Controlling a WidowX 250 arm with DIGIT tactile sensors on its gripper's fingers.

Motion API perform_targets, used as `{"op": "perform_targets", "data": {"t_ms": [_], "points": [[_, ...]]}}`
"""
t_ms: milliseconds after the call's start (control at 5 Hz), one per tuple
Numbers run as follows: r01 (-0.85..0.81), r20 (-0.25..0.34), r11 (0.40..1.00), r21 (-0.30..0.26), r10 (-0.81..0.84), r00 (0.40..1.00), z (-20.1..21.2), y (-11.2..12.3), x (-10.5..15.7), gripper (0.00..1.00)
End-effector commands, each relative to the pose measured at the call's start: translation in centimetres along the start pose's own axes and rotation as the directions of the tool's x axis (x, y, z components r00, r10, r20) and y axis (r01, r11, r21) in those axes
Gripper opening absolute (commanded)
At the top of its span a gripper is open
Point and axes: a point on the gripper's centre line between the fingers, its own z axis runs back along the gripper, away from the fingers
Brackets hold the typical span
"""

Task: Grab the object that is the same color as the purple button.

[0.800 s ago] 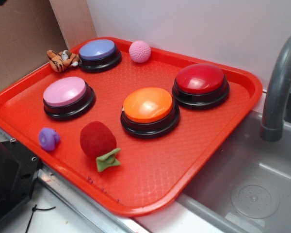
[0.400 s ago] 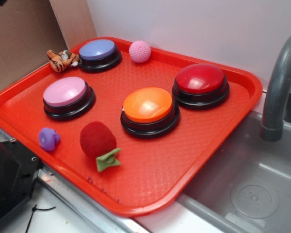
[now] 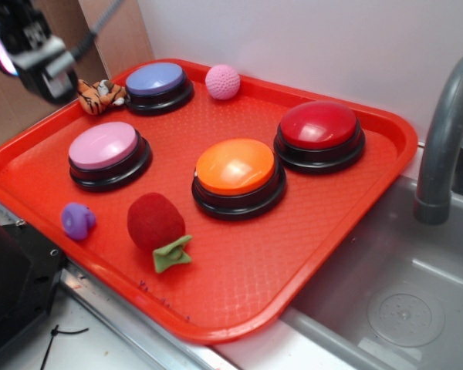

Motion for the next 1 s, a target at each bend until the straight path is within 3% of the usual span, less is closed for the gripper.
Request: {"op": "perform_targets", "data": {"t_ms": [0,200,800], "points": [[0.04,0.036,0.999,-0.017,-0.04,0.999,-5.6,0.1,-0.2,1.0],[0.015,-0.034,1.0,0.024,-0.014,0.999,-8.0,0.9,-1.5,1.0],[-0.036,-0.103,0.997,0.065,0.042,0.994,-11.6,1.6,-1.8,1.0]]}}
